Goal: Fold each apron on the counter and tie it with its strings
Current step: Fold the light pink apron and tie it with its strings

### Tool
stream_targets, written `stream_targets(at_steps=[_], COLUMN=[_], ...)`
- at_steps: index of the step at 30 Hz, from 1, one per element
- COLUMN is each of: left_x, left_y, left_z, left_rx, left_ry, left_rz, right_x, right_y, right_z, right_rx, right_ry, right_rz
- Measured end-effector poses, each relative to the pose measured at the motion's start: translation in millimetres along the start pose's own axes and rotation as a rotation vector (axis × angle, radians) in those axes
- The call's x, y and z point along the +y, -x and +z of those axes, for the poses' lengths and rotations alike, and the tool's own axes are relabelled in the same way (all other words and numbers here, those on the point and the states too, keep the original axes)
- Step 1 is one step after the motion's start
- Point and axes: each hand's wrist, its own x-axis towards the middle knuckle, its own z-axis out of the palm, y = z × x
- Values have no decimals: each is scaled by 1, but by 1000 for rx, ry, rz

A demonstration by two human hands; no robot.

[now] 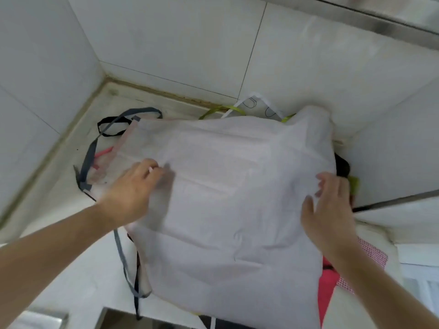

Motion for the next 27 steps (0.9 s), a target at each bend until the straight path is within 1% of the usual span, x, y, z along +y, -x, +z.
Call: stream_targets(at_steps=[1,2,3,4,5,7,8,9,11,12,14,17,19,21,23,25,27], left_x=[15,27,36,45,54,71,80,88,100,104,107,112,115,112,101,93,82], left_y=[10,24,36,50,63,83,90,98,111,118,129,139,144,144,140,137,136], left_z=[7,15,24,30,33,35,34,35,37,38,36,36,37,29,22,8,-1], left_rx=[-72,-151,-241,-339,-448,-649,-710,-752,-776,-754,-618,-414,-270,-154,-133,-145,-167], left_ry=[84,159,204,221,212,94,29,-15,-65,-98,-136,-121,-128,-95,0,54,130], left_rz=[120,218,278,302,287,246,246,244,232,237,266,311,347,340,269,198,114], right_x=[-13,-20,-26,-31,-33,-33,-32,-31,-27,-26,-28,-25,-25,-26,-23,-20,-11], right_y=[33,69,103,137,165,199,205,207,206,205,201,197,198,201,202,206,208], right_z=[3,11,22,30,40,57,62,64,61,57,49,41,35,25,18,7,-2], right_rx=[-136,-308,-478,-604,-684,-776,-772,-750,-681,-651,-590,-406,-273,-201,-197,-246,-259], right_ry=[-26,-28,4,74,164,299,336,349,310,283,241,181,195,226,286,389,493], right_rz=[-66,-98,-127,-157,-188,-234,-219,-209,-250,-267,-299,-303,-315,-324,-309,-244,-163])
